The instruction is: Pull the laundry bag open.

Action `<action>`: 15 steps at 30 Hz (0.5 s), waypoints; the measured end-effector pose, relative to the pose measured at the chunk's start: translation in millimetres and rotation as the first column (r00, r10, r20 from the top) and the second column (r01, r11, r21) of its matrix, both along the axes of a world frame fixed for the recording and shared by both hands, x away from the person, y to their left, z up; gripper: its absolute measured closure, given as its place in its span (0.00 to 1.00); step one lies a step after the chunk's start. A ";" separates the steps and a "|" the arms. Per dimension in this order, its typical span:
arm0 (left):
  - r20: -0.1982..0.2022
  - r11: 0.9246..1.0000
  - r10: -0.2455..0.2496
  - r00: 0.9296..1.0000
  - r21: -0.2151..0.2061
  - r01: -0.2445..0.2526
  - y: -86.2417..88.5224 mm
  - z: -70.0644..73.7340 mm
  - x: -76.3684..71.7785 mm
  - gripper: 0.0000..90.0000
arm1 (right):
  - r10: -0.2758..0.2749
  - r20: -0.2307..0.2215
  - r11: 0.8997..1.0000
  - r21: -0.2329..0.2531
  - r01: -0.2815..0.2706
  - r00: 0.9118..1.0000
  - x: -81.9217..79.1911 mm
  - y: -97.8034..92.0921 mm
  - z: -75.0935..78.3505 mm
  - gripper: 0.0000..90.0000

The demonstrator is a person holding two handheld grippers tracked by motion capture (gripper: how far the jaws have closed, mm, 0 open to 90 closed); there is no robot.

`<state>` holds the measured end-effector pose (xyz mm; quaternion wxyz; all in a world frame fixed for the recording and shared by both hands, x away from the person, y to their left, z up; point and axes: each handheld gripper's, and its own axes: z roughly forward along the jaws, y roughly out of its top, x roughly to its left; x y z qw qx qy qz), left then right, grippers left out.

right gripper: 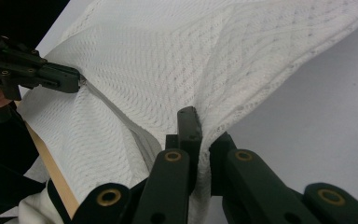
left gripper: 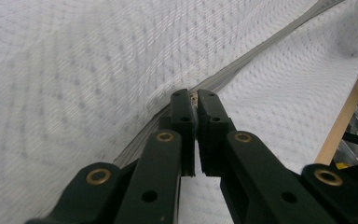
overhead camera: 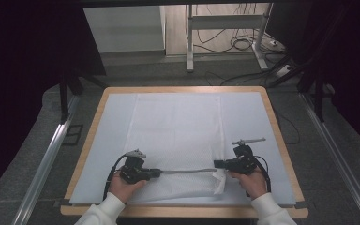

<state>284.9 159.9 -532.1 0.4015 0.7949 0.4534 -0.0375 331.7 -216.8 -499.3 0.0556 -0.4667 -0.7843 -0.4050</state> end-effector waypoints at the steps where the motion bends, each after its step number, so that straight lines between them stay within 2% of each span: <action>1: 0.000 1.000 0.000 1.000 0.003 0.000 1.6 0.2 -0.3 0.97 | 0.000 0.000 1.000 0.000 0.000 1.000 0.0 0.0 0.1 0.98; 15: 0.003 1.000 0.028 1.000 0.006 -0.028 17.9 0.5 -4.4 0.97 | 0.002 -0.003 1.000 0.003 -0.002 1.000 -0.1 0.5 -0.6 0.98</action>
